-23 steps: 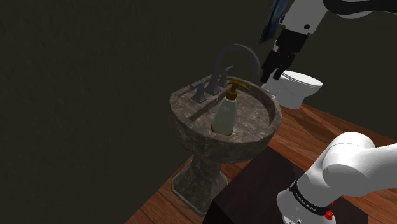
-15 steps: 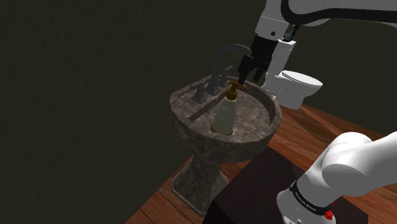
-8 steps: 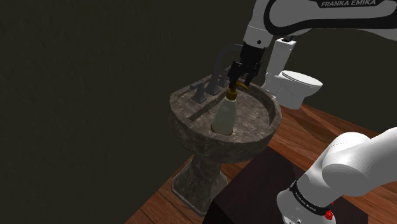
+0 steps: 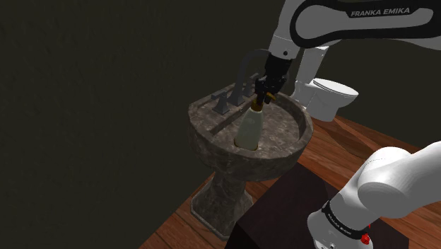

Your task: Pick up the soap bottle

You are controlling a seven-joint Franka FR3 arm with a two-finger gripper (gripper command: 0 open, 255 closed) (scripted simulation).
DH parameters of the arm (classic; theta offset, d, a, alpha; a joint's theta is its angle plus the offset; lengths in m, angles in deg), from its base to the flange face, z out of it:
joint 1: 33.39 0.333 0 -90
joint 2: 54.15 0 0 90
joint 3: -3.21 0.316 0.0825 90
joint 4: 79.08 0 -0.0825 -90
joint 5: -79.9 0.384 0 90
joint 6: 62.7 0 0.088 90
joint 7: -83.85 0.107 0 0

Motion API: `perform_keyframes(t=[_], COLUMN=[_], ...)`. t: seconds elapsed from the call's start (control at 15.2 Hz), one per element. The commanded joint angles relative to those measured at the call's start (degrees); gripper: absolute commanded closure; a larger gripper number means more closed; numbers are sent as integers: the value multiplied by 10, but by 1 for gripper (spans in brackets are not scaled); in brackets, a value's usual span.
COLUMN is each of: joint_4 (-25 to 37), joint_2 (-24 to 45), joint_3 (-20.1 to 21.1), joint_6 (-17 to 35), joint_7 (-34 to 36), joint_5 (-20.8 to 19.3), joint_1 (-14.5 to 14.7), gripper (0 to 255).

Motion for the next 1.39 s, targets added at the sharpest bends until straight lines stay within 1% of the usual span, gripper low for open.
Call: perform_keyframes(t=[0.0,0.33,1.32], joint_4=[-1,-1,122], joint_2=[0,0,9], joint_3=[0,0,-3], joint_6=[0,0,-114], joint_7=[0,0,4], joint_5=[0,0,-3], joint_1=[0,0,-1], gripper=[255,255,255])
